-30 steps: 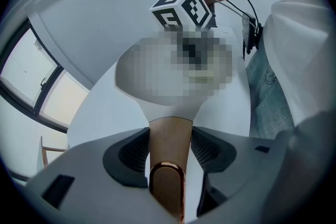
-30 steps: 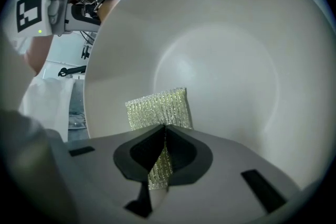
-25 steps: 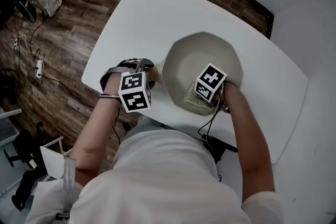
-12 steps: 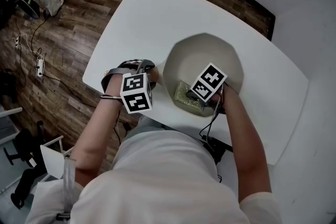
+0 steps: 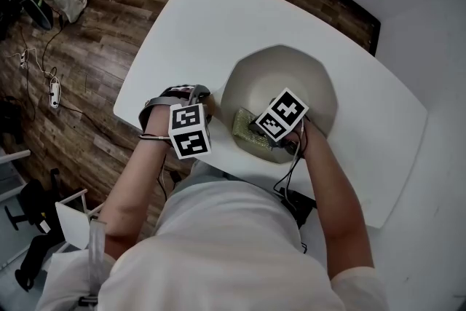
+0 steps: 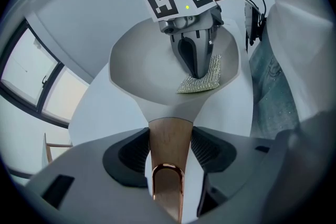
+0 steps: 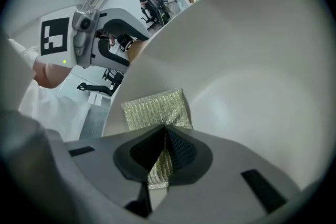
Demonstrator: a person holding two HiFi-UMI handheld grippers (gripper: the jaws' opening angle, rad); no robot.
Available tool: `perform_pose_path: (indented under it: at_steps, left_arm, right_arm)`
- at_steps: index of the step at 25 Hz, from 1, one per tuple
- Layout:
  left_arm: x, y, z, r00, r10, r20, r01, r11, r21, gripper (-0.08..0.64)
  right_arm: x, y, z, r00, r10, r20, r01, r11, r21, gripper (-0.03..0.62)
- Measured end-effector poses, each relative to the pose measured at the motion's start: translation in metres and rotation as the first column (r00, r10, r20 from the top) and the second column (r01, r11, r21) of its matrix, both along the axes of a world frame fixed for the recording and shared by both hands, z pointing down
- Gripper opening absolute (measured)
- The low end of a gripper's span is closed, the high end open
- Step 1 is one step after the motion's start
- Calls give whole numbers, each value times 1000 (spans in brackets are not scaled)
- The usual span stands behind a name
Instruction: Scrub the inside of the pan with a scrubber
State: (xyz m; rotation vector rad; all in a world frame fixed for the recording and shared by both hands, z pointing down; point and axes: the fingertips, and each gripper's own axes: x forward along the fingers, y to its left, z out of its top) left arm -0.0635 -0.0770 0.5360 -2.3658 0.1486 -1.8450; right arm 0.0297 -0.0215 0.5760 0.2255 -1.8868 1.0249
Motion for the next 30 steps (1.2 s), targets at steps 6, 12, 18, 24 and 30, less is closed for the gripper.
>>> perform_pose_path:
  at_steps: [6,12,18,24,30]
  left_arm:
    - [5,2,-4,999,-11,-35,11,1000,-4,249]
    - [7,2,-8,998,-15,-59,15,1000,-2,249]
    - [8,2,-12,997,-14,-75,13,1000,-6,249]
    - [9,3,-13,998,-14,-63,14,1000,-2,249]
    - [7,3,-13,998,-16,-64,16,1000,-3,249]
  right_arm:
    - [-3,-12,0,998,58,30,-59,997,48,28]
    - [-8,-24,-1,993,107,51,-112,988,108,28]
    - [-13,-39,-4,982,175,67,-185,963,198,28]
    - [-15,-51,-5,973,211,95,-229,939,255,28]
    - [-18,-62,-8,963,250,102,-270,908,319,28]
